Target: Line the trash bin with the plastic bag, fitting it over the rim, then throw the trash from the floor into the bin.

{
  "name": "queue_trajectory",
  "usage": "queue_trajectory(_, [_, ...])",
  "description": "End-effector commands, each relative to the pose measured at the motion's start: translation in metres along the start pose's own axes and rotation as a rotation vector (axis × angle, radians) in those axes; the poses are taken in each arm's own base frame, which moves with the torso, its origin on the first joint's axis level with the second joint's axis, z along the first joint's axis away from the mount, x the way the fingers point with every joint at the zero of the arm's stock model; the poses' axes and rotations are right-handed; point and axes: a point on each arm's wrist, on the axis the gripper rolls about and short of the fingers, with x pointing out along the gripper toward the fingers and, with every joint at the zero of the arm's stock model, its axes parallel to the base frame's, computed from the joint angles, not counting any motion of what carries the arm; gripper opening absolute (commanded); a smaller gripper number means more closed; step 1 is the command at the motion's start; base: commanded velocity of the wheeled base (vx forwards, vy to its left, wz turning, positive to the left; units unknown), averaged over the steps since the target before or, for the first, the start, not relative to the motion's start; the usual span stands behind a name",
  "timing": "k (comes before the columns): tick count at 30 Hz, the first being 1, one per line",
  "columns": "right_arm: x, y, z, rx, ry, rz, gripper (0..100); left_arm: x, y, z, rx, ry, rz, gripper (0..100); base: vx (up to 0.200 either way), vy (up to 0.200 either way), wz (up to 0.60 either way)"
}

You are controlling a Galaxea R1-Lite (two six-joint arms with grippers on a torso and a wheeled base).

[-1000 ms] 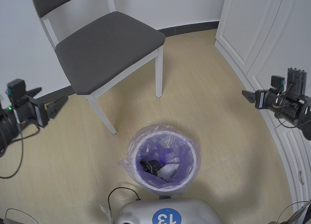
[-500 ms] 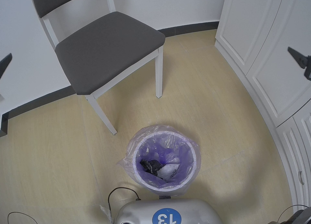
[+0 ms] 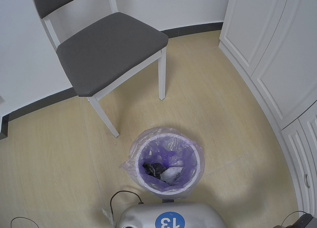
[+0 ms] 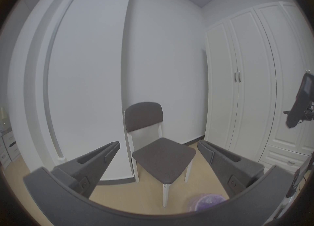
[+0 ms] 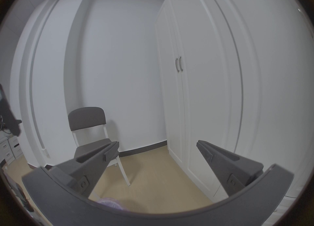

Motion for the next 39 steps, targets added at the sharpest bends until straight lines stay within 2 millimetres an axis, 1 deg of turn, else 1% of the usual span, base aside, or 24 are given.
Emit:
queue_trajectory(1, [-0.078, -0.010, 0.003, 0.011, -0.132, 0.002, 100, -0.052, -0.001, 0.012, 0.008, -0.117, 0.030, 100, 0.000, 0.000, 0.00])
queue_trajectory(3, [-0.092, -0.012, -0.002, 0.009, -0.126, 0.000, 100, -0.060, -0.002, 0.011, 0.008, -0.120, 0.050, 100, 0.000, 0.000, 0.00])
queue_trajectory(4, [-0.094, -0.012, -0.003, 0.009, -0.125, 0.000, 100, -0.062, -0.002, 0.011, 0.008, -0.121, 0.055, 100, 0.000, 0.000, 0.00])
queue_trajectory(5, [-0.102, -0.013, -0.006, 0.007, -0.122, -0.005, 100, -0.070, -0.001, 0.010, 0.007, -0.128, 0.069, 100, 0.000, 0.000, 0.00])
queue_trajectory(8, [-0.108, -0.010, -0.001, 0.008, -0.141, -0.057, 100, -0.087, -0.002, 0.010, 0.006, -0.132, 0.081, 100, 0.000, 0.000, 0.00])
queue_trajectory(9, [-0.109, -0.010, 0.000, 0.006, -0.146, -0.062, 100, -0.090, -0.002, 0.010, 0.007, -0.132, 0.083, 100, 0.000, 0.000, 0.00])
queue_trajectory(11, [-0.113, -0.008, 0.004, -0.002, -0.145, -0.073, 100, -0.106, -0.002, 0.012, 0.007, -0.132, 0.083, 100, 0.000, 0.000, 0.00])
queue_trajectory(14, [-0.126, -0.002, 0.006, -0.026, -0.127, -0.082, 100, -0.123, -0.002, 0.016, 0.007, -0.126, 0.082, 100, 0.000, 0.000, 0.00])
queue_trajectory(17, [-0.135, 0.000, -0.001, -0.037, -0.097, -0.053, 100, -0.128, -0.003, 0.016, 0.007, -0.114, 0.083, 100, 0.000, 0.000, 0.00])
queue_trajectory(18, [-0.140, 0.002, -0.007, -0.045, -0.087, -0.028, 100, -0.132, -0.003, 0.015, 0.012, -0.113, 0.088, 100, 0.000, 0.000, 0.00])
queue_trajectory(21, [-0.142, 0.004, -0.018, -0.054, -0.072, 0.003, 100, -0.140, -0.005, 0.011, 0.040, -0.108, 0.101, 100, 0.000, 0.000, 0.00])
queue_trajectory(25, [-0.140, 0.004, -0.020, -0.056, -0.064, 0.014, 100, -0.144, -0.007, 0.003, 0.083, -0.077, 0.108, 100, 0.000, 0.000, 0.00])
queue_trajectory(28, [-0.138, 0.004, -0.023, -0.056, -0.050, 0.017, 100, -0.146, -0.007, -0.010, 0.083, -0.048, 0.101, 100, 0.000, 0.000, 0.00])
queue_trajectory(31, [-0.134, 0.004, -0.029, -0.057, -0.025, 0.027, 100, -0.144, -0.011, -0.026, 0.082, -0.006, 0.111, 100, 0.000, 0.000, 0.00])
queue_trajectory(33, [-0.130, 0.004, -0.035, -0.057, 0.001, 0.042, 100, -0.145, -0.015, -0.044, 0.096, 0.019, 0.113, 100, 0.000, 0.000, 0.00])
queue_trajectory(35, [-0.125, 0.003, -0.043, -0.057, 0.036, 0.060, 100, -0.134, -0.015, -0.060, 0.088, 0.084, 0.118, 100, 0.000, 0.000, 0.00])
queue_trajectory(38, [-0.116, 0.003, -0.056, -0.059, 0.080, 0.074, 100, -0.121, -0.015, -0.075, 0.077, 0.127, 0.104, 100, 0.000, 0.000, 0.00])
queue_trajectory(39, [-0.111, 0.002, -0.064, -0.058, 0.096, 0.074, 100, -0.112, -0.014, -0.088, 0.063, 0.153, 0.093, 100, 0.000, 0.000, 0.00])
